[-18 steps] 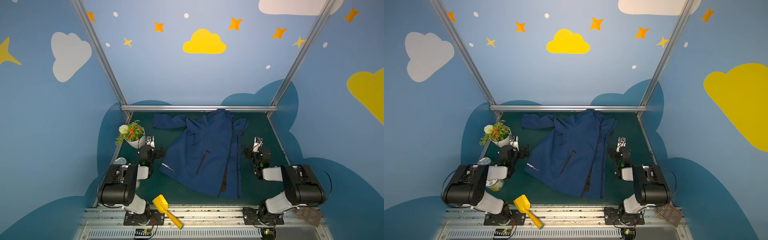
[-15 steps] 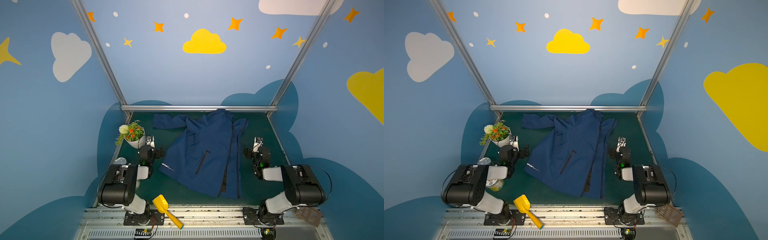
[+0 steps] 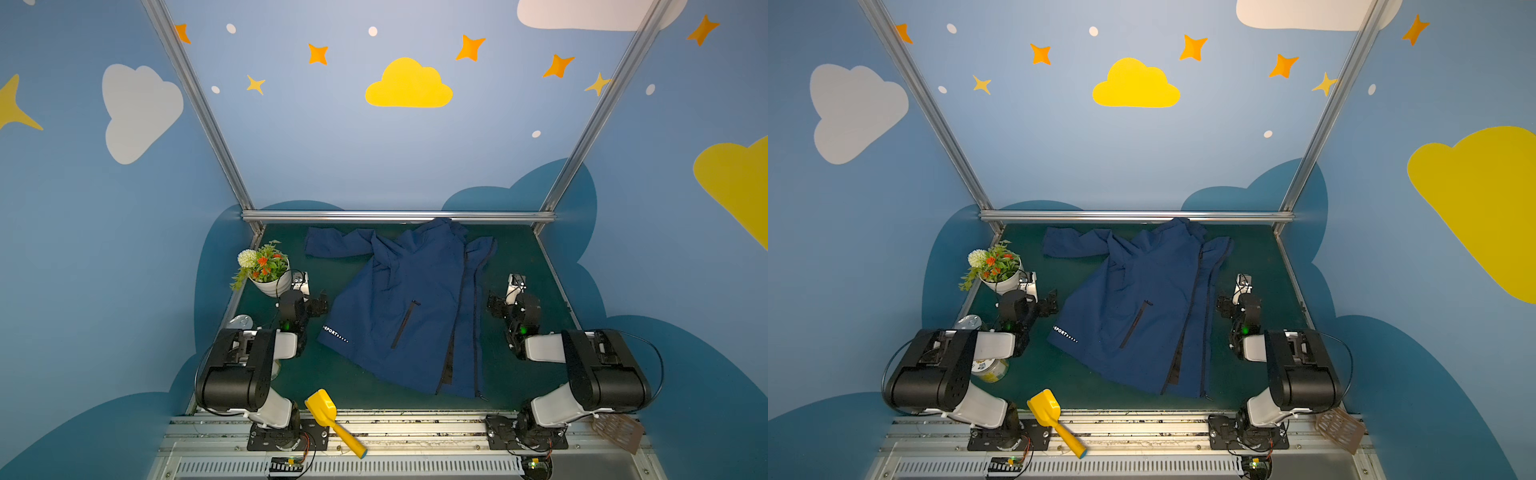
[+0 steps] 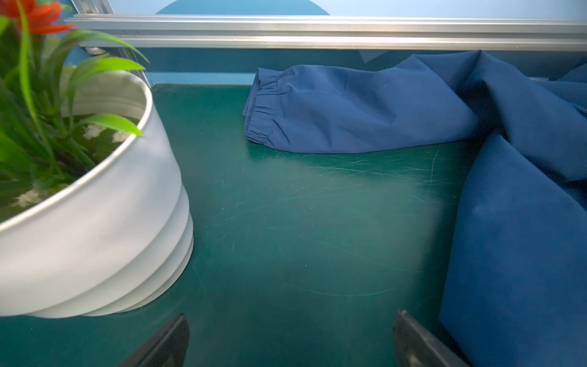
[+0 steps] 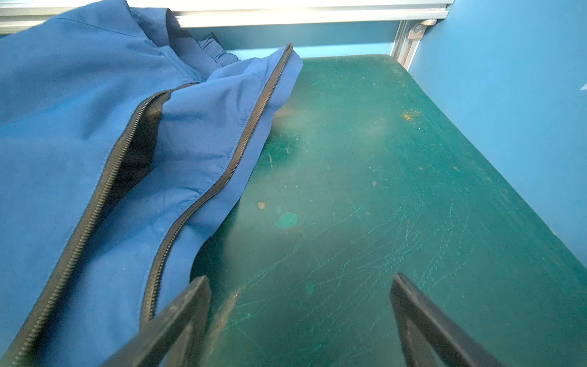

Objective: Zip up the jacket

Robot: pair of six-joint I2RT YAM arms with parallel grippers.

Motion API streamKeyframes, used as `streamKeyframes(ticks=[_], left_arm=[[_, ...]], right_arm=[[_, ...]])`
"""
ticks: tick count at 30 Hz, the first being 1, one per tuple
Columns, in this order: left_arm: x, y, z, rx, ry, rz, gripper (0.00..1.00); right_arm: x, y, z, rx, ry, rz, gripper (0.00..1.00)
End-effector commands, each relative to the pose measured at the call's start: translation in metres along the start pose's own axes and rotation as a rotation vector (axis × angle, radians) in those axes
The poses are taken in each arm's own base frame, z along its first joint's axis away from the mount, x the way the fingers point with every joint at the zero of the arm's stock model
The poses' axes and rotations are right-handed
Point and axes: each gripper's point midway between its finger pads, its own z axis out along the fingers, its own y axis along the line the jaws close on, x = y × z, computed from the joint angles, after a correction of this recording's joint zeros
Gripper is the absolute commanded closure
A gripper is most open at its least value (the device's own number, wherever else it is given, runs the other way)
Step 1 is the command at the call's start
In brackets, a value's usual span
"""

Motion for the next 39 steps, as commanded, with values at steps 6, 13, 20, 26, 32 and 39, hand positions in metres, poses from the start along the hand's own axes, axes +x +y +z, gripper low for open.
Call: streamKeyframes(ticks=[6,13,20,26,32,39], left_arm=[[-0.009,0.001,-0.002,-0.002,-0.025,-0.005,0.01],[-0.102,-0.015,-0.041,-0.061,0.031,-0.014,0.01],[-0.125,-0.165,-0.1,0.248,0.174,-0.001,0.01],[-0.053,-0.29,-0.104,0.473,0.455,0.128,0.01],[-0.007,-0.29,-0.096,0.304,0.72,0.22,0.01],[0.027,-0.259,-0.096,0.18,0.819,0.21,0.01]], right_arm=[[-0.013,-0.001,0.001,0.002,-0.035,0.011,0.09],[-0.045,-0.009,-0.019,0.087,0.035,0.02,0.09],[-0.08,-0.001,-0.033,-0.035,0.328,0.264,0.09],[-0.086,0.037,-0.021,-0.302,0.58,0.394,0.1],[-0.086,0.081,-0.01,-0.511,0.697,0.478,0.12],[-0.065,0.116,0.006,-0.605,0.785,0.517,0.14]])
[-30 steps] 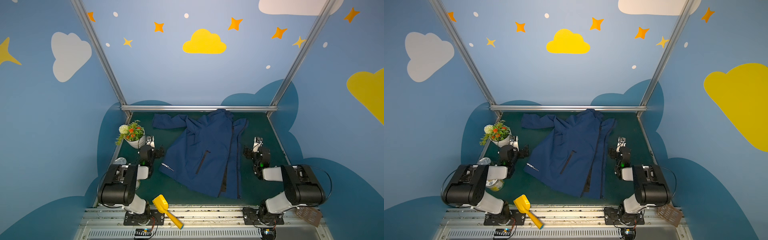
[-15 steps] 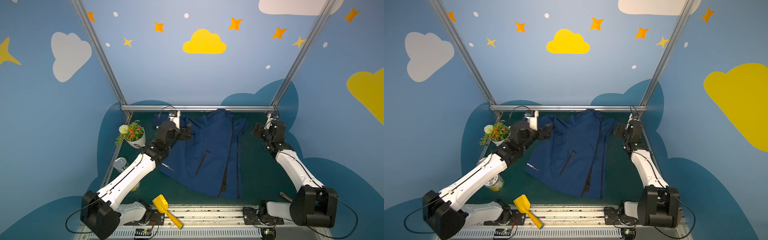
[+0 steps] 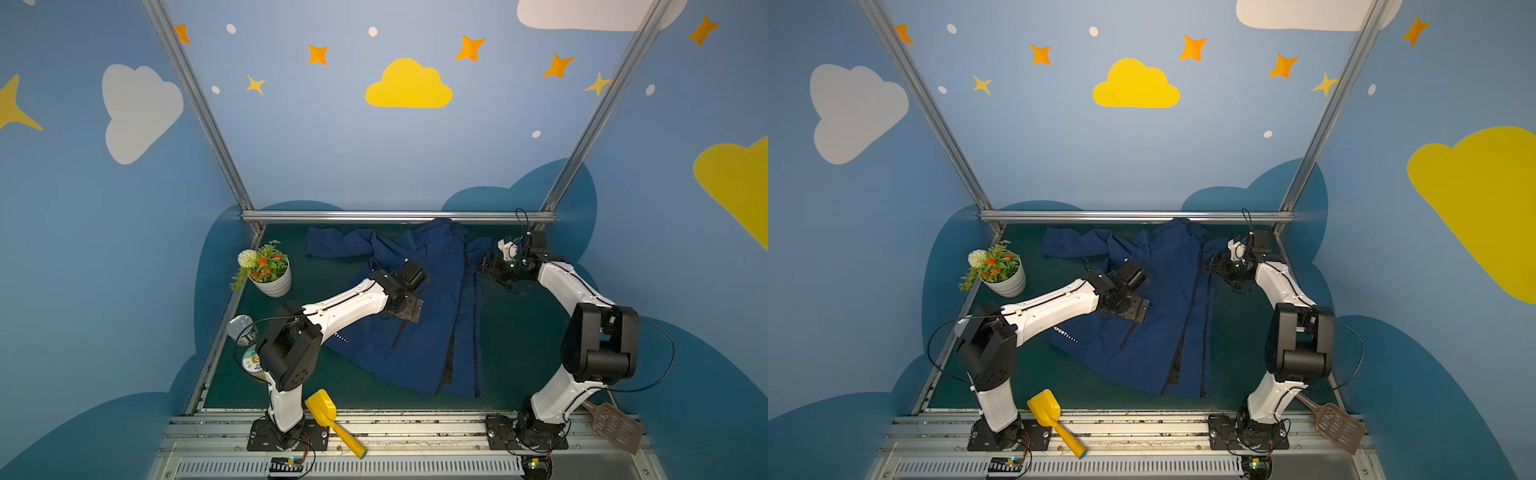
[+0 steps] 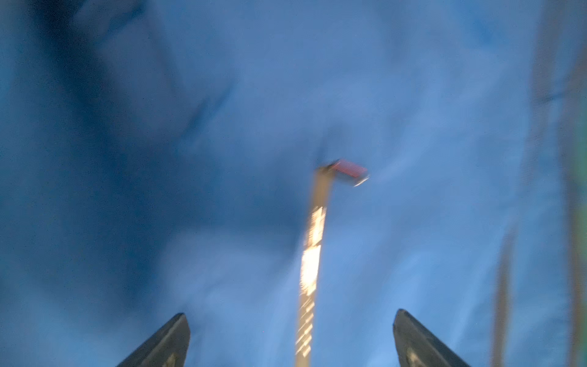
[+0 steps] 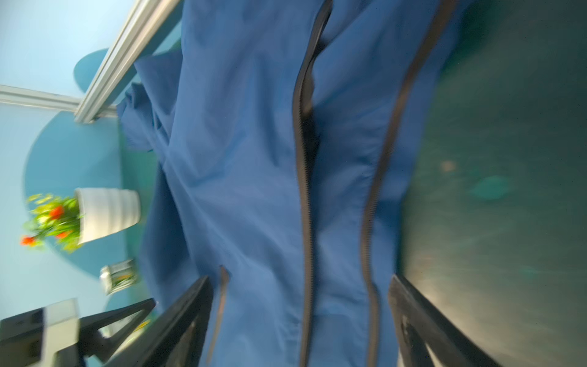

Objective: Zip up the jacket

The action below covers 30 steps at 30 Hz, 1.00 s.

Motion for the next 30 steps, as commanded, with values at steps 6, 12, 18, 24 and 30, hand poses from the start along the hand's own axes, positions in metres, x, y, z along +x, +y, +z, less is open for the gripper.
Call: streamKeyframes(ticks=[6,12,18,24,30], left_arm=[[-0.017,-0.001,0.025,0.029,0.024,-0.049,0.03],[-0.037,0.003,0.05,0.097,0.006,-0.09,0.13],[-0.056,0.003,0.062,0.122,-0.016,-0.064,0.45],[-0.062,-0.01,0.07,0.194,-0.014,-0.085,0.63],[-0.076,0.002,0.052,0.129,-0.062,-0.071,0.97]], right_arm=[[0.004,0.021,0.027,-0.121,0.079,0.027,0.19],[0.004,0.023,0.024,-0.138,0.086,0.027,0.22],[0.007,0.021,0.014,-0.143,0.084,0.022,0.24],[0.006,0.014,0.003,-0.137,0.07,0.034,0.24],[0.002,0.01,-0.008,-0.133,0.043,0.039,0.24]])
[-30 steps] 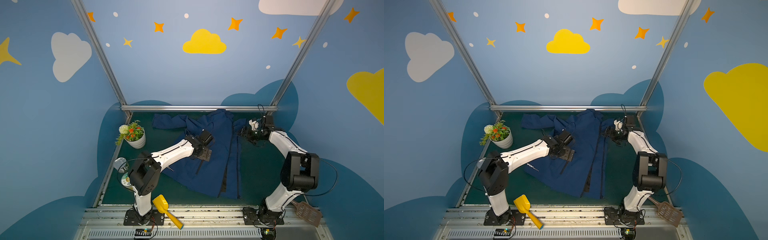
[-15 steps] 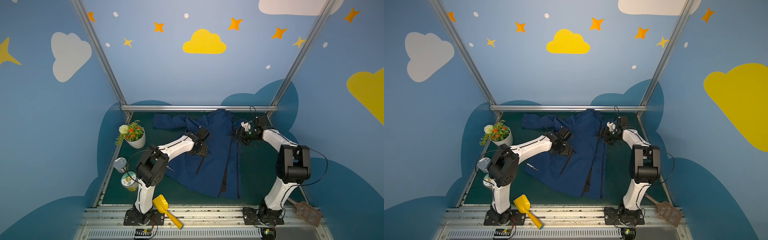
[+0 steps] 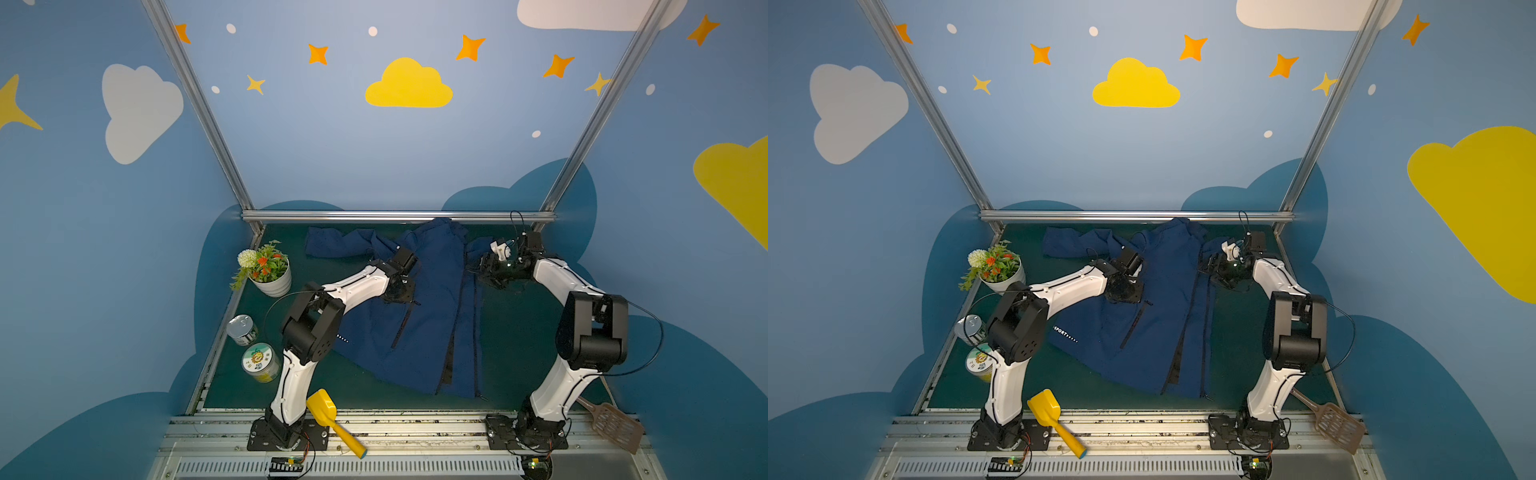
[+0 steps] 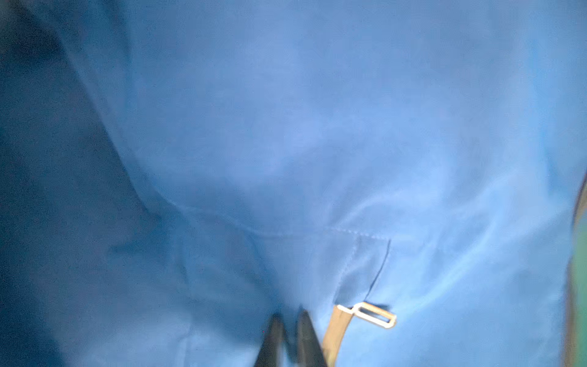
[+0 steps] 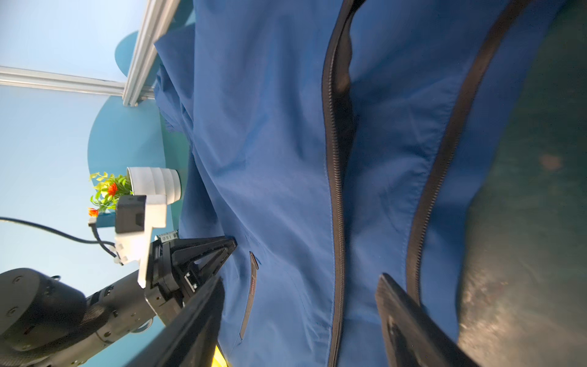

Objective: Zip up the jacket

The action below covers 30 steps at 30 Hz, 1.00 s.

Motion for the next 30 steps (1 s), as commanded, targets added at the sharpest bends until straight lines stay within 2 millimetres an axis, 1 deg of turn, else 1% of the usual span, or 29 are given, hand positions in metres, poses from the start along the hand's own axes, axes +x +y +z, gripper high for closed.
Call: streamKeyframes(ticks=[1,5,7,10,12,15,20,21,23,24,27,29,30], left_arm=[[-0.021,0.005,-0.025,-0.046,-0.065,0.025,0.97],[-0.043,0.022,-0.062,-0.094,-0.116,0.048,0.97],[-0.05,0.036,-0.08,-0.12,-0.122,0.052,0.97],[-0.056,0.06,-0.099,-0.163,-0.11,0.059,0.97],[-0.056,0.079,-0.109,-0.203,-0.098,0.064,0.97],[-0.054,0.111,-0.116,-0.236,-0.08,0.032,0.97],[-0.06,0.156,-0.128,-0.302,-0.094,0.032,0.97],[-0.06,0.162,-0.128,-0.3,-0.088,0.035,0.97],[-0.06,0.165,-0.122,-0.267,-0.069,0.027,0.97],[-0.058,0.165,-0.116,-0.251,-0.054,0.03,0.97],[-0.049,0.17,-0.094,-0.252,0.008,0.038,0.97],[-0.044,0.171,-0.077,-0.23,0.04,0.025,0.93],[-0.041,0.171,-0.071,-0.223,0.054,0.017,0.85]], right_arm=[[0.003,0.006,-0.015,-0.013,-0.012,-0.014,0.24],[0.001,0.0,-0.022,-0.01,-0.026,0.003,0.24],[0.0,-0.004,-0.025,-0.006,-0.033,0.012,0.24],[-0.002,-0.01,-0.03,0.0,-0.043,0.026,0.23],[-0.004,-0.013,-0.034,0.003,-0.053,0.038,0.23],[-0.01,-0.016,-0.038,-0.001,-0.071,0.049,0.23],[-0.024,-0.035,-0.036,0.045,-0.088,0.087,0.24],[-0.028,-0.039,-0.035,0.059,-0.088,0.092,0.24],[-0.035,-0.046,-0.032,0.081,-0.092,0.086,0.24],[-0.039,-0.052,-0.029,0.1,-0.098,0.083,0.24],[-0.056,-0.061,-0.022,0.112,-0.116,0.065,0.25],[-0.068,-0.06,-0.016,0.087,-0.128,0.039,0.25],[-0.074,-0.061,-0.013,0.08,-0.14,0.022,0.25]])
